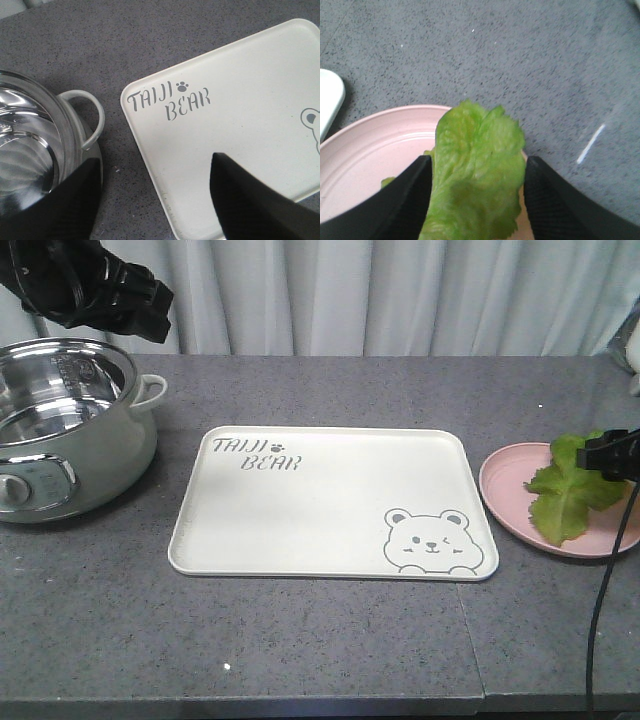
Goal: Transfer vegetables to tray and serve
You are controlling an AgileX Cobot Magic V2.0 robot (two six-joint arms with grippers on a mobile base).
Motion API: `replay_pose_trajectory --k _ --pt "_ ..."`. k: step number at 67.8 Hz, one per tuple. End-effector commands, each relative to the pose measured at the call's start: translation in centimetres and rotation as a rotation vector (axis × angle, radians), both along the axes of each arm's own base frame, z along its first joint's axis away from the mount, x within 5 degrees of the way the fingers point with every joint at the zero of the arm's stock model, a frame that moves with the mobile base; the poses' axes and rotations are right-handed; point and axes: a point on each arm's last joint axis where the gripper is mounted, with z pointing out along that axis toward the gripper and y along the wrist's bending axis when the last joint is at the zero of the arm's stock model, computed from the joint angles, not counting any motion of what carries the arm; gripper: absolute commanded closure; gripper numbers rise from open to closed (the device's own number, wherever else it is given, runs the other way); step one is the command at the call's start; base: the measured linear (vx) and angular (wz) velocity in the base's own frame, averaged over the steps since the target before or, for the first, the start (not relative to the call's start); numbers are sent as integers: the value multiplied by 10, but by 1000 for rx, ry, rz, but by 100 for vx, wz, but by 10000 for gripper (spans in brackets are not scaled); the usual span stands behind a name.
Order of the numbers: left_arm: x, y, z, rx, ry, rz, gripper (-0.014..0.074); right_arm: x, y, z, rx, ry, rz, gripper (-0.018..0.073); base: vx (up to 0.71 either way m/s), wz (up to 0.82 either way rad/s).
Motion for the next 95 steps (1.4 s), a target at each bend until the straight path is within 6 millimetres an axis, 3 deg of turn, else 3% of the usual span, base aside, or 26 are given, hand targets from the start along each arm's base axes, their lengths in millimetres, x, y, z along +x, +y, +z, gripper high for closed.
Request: replay_pose_trajectory --k 1,11,24,34,42,54,69,83,86,95 --pt "-12 3 23 -48 -97 11 153 -5 -2 31 -52 -91 -21 163 0 0" --pt "-12 3 23 -48 -97 11 153 -9 -1 40 -60 -118 -26 163 0 0" --pt "-12 3 23 -48 -97 11 153 -25 -3 71 -50 -210 -110 168 0 0" --pt "-12 3 23 -48 -97 11 153 -42 -5 95 75 -283 -160 193 0 0" --pt "-12 3 23 -48 -97 11 153 -54 -16 102 207 -297 -188 214 0 0" --pt "-12 3 23 -47 -97 10 153 -74 -20 111 279 -293 -49 216 0 0" --pt "-12 3 23 -47 -96 10 153 -97 -12 138 236 -378 -37 216 0 0" --pt "-14 3 20 -35 -59 7 153 -106 -4 148 236 -406 -10 216 0 0" --pt "-15 2 20 -88 -33 42 153 -108 -3 149 246 -409 -11 216 0 0" --pt "-22 -16 23 -464 161 198 153 -109 -1 151 271 -412 -15 216 0 0"
